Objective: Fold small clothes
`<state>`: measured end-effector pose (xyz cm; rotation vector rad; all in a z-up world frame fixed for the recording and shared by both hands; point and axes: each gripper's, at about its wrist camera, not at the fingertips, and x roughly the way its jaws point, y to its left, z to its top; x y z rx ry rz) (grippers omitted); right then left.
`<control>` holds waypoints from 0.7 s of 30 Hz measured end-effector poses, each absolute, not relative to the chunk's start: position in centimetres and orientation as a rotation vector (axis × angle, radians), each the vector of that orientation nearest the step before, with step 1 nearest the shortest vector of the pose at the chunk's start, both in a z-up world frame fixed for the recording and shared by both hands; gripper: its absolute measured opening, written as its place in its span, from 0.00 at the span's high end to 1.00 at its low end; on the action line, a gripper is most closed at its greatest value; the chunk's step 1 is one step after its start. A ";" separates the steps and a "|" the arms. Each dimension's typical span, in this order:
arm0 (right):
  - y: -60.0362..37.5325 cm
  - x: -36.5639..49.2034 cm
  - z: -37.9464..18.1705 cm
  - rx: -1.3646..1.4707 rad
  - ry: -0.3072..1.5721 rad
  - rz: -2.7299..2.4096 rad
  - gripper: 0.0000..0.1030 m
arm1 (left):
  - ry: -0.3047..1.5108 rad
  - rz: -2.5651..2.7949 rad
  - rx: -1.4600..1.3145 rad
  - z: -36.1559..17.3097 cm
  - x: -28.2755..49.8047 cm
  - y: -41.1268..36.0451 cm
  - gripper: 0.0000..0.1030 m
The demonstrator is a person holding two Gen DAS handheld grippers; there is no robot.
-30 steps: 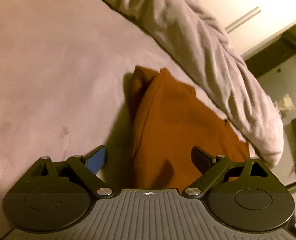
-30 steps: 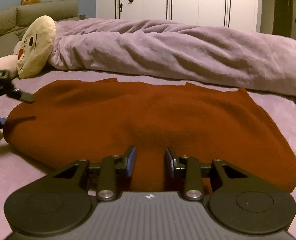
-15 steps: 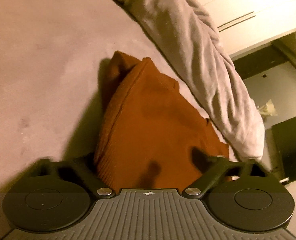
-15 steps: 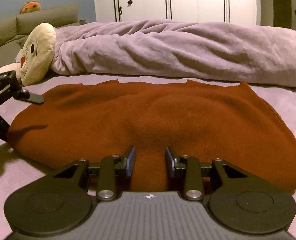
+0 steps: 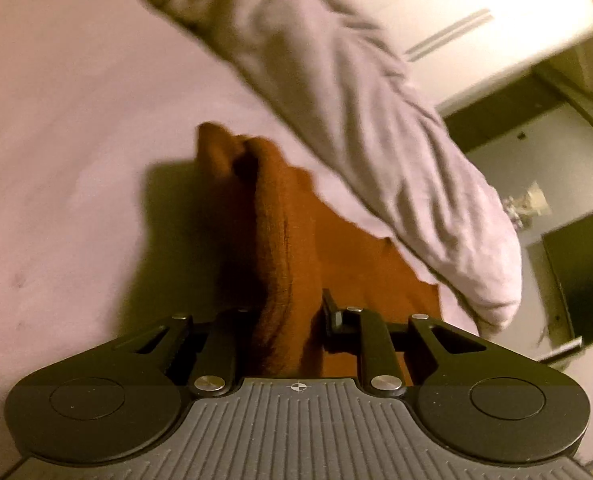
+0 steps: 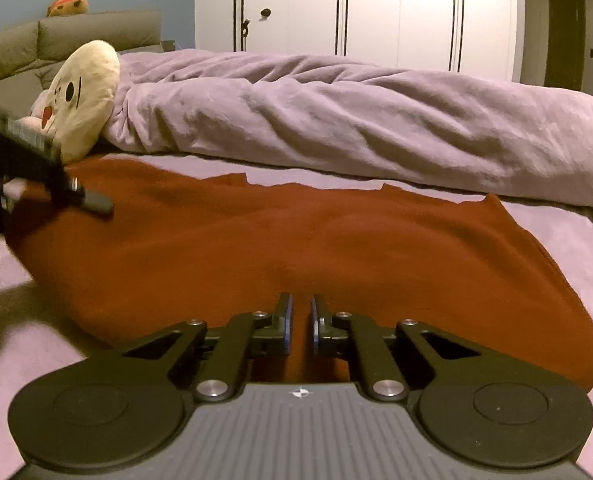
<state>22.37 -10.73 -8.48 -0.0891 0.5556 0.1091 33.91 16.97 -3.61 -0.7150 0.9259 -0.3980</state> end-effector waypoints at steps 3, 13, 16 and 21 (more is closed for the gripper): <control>-10.7 23.4 -9.1 -0.136 0.623 0.134 0.94 | 0.907 -0.436 -0.682 -1.6 34.0 14.8 0.78; -16.6 20.7 -5.9 0.066 0.556 0.110 0.94 | 0.946 -0.555 -0.399 -0.4 33.8 0.5 0.73; -18.4 20.1 -6.6 0.092 0.588 0.075 0.94 | 0.978 -0.559 -0.333 -2.4 33.2 -2.5 0.63; -20.5 19.8 -7.3 0.153 0.636 0.054 0.94 | 0.946 -0.591 -0.238 -2.2 31.7 -3.9 0.36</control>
